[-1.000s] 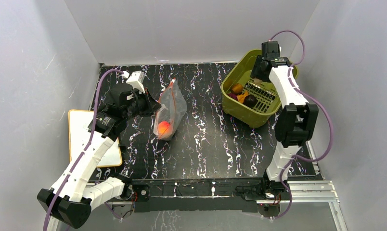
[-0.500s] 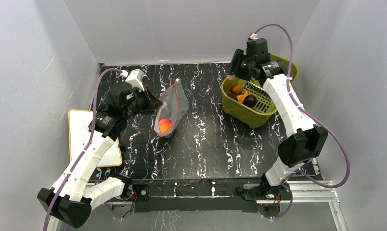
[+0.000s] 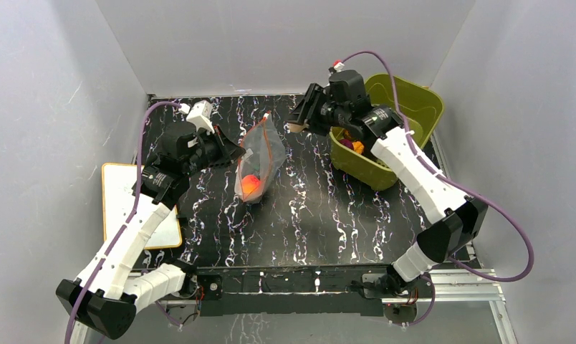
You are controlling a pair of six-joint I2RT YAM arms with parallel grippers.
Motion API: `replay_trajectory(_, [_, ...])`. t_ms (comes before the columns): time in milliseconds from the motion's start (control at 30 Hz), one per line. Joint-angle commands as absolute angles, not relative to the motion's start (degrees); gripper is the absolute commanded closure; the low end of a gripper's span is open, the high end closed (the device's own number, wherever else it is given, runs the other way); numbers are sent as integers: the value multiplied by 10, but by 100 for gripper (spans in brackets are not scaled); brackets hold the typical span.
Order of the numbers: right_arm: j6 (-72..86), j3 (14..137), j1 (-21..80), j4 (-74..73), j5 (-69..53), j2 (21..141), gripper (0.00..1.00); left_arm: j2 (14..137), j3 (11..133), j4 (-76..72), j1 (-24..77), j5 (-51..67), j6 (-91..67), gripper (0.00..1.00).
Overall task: Place the food in the zip-top bag and seal the zipper
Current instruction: Place the fake vegetable in the zipper food storage bag.
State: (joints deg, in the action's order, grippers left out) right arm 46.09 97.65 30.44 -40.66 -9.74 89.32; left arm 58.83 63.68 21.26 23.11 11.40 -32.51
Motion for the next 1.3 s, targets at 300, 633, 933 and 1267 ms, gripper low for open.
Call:
replay_trajectory(300, [548, 1018, 427, -321, -97, 901, 64, 586, 629, 182, 232, 133, -356, 100])
replay_trajectory(633, [528, 1075, 462, -403, -70, 959, 61, 583, 620, 160, 232, 153, -373, 100])
replay_trajectory(933, [517, 1069, 463, -431, -40, 964, 44, 570, 608, 162, 232, 145, -375, 100])
replay_trajectory(1267, [498, 1098, 462, -437, -36, 964, 38, 572, 605, 162, 232, 145, -373, 100])
